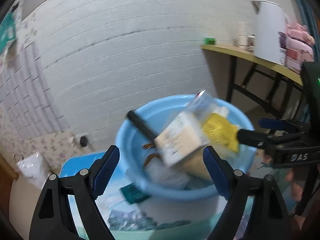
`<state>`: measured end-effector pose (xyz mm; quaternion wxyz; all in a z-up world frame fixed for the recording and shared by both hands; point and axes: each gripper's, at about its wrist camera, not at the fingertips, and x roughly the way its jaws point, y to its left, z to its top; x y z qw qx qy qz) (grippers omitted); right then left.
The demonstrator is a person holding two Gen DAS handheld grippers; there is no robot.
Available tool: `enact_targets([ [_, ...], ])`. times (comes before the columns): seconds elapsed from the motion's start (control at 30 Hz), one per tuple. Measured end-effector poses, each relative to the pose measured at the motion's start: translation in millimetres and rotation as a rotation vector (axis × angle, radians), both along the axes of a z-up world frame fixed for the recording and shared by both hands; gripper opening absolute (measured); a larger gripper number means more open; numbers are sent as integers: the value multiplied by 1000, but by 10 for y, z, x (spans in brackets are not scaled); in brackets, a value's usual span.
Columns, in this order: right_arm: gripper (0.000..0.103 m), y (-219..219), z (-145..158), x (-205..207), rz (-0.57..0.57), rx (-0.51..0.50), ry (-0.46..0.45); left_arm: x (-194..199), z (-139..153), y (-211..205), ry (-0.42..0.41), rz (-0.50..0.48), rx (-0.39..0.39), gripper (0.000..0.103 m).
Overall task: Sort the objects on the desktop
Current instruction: 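Open both tools over the basin to drop the box and glass bottle, then grip the dark green sachet on the table with the left tool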
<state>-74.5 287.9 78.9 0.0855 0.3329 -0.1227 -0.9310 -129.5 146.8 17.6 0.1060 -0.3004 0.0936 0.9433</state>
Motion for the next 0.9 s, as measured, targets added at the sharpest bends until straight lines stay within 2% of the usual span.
enact_targets([
  [0.13,103,-34,-18,51,3,-1,-3,33,-117,-229,-41,57,3,85],
  [0.3,103,-167,-65,156,24,28,-25,83,-275,-384,-85,76,11,86],
  [0.4,103,-302,-116,272,53,55,-45,108,-316,-467,-84,97,39,88],
  [0.67,103,-656,-344,455,127,76,-122,119,-561,-595,-149,89,33,88],
  [0.9,103,-811,-496,417,137,72,-159,-144,-856,-543,-215,6,-70,88],
])
